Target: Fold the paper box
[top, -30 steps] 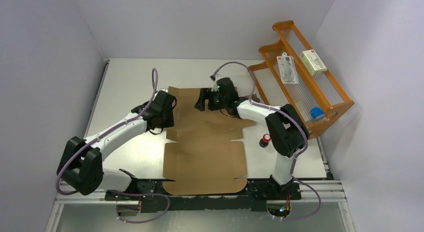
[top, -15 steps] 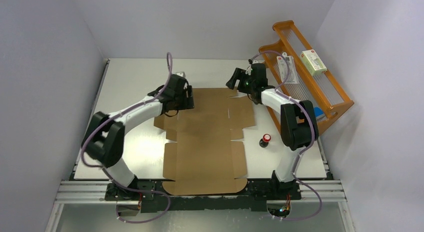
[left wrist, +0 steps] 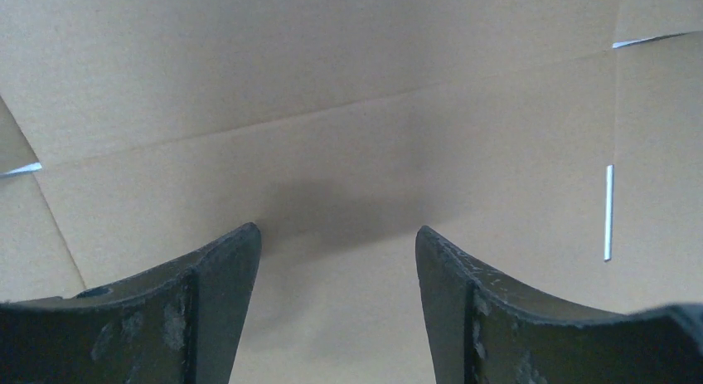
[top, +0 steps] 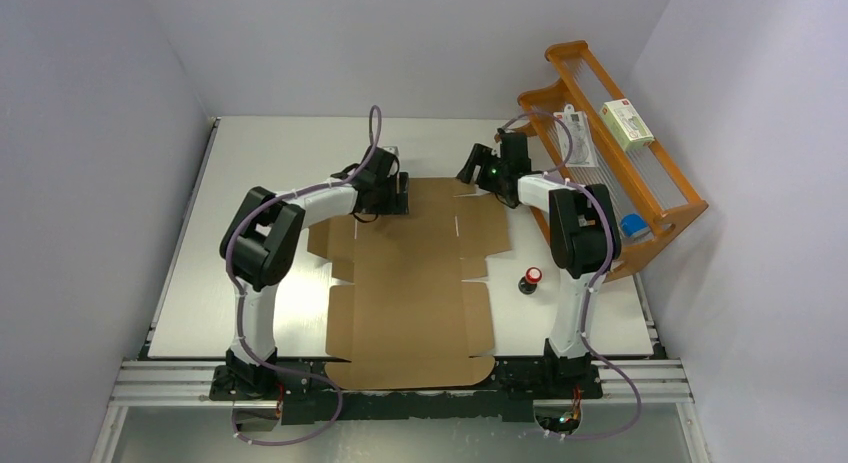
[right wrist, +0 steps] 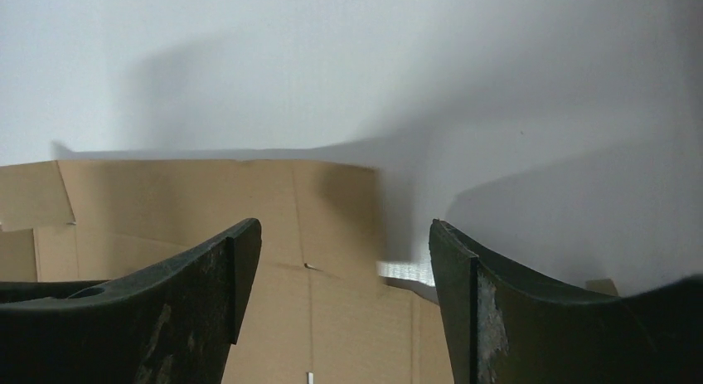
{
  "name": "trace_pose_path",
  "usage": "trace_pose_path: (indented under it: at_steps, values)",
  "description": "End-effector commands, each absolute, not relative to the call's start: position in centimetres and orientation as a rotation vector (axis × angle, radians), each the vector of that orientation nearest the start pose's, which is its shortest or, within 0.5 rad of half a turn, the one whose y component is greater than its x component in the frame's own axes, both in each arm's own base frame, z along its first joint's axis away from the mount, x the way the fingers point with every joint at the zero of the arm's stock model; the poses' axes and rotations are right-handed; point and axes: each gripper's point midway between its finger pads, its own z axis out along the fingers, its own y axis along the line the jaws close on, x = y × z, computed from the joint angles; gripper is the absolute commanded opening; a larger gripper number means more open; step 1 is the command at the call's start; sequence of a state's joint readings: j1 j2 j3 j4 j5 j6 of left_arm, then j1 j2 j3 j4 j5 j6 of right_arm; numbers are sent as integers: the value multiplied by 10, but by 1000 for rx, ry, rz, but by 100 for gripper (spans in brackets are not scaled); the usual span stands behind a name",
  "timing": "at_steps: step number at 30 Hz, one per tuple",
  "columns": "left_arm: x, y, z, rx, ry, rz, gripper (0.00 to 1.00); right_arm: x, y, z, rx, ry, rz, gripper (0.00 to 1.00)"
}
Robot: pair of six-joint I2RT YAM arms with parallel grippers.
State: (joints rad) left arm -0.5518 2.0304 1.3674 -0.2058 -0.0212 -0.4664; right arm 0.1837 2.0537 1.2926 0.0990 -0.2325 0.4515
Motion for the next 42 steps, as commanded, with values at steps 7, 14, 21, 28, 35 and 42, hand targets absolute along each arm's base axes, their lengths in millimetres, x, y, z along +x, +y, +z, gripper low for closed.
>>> trace_pose_path:
  at_steps: [7, 14, 21, 28, 35, 42]
  values:
    - [421, -284, 18, 170, 2498, -425, 75, 515, 165, 36, 142, 2276, 721, 58]
    - [415, -280, 14, 167, 2515, -418, 74, 511, 166, 46, 109, 2268, 709, 25]
    - [410, -268, 7, 136, 2529, -358, 74, 507, 166, 52, -2, 2304, 436, 4]
    - [399, -260, 1, 110, 2545, -341, 74, 501, 184, 52, -142, 2310, 26, 3]
    - [391, -249, -2, 97, 2549, -304, 74, 501, 211, 62, -264, 2275, -150, 4]
    - [386, -236, -6, 80, 2561, -273, 74, 498, 222, 76, -276, 2277, -63, 24]
